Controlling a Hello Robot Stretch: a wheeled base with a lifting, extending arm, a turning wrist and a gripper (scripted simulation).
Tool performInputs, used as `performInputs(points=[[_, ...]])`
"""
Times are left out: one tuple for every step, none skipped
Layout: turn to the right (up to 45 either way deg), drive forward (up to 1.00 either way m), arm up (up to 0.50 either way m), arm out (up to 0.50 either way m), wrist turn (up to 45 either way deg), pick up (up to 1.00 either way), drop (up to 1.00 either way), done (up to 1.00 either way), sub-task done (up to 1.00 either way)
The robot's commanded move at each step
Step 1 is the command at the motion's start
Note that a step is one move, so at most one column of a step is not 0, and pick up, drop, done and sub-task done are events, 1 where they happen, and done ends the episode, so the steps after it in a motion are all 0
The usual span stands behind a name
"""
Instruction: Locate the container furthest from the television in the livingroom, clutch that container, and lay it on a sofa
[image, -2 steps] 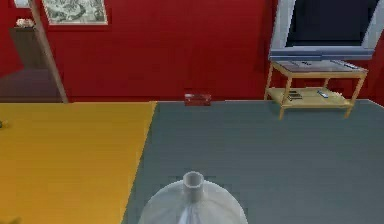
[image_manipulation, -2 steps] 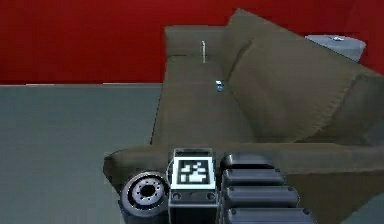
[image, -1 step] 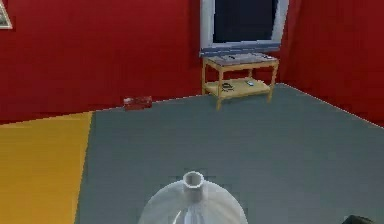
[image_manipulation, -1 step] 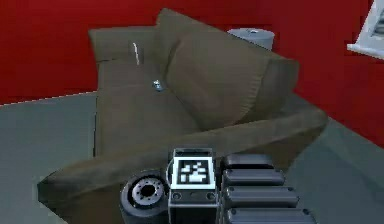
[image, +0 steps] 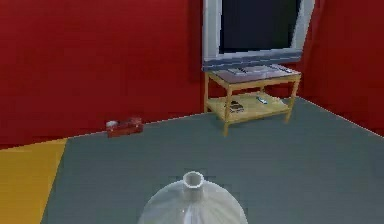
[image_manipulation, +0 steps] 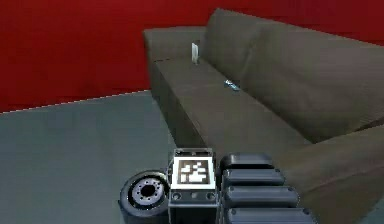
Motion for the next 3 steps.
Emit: performInputs(points=[[45.0, 0.00, 0.00, 0.00, 0.0, 0.00, 0.00, 0.00, 0.00], [21.0, 0.00, 0.00, 0.00, 0.0, 0.00, 0.00, 0.00, 0.00], [0.0, 1.00, 0.00, 0.00, 0.0, 0.00, 0.00, 0.00, 0.00]])
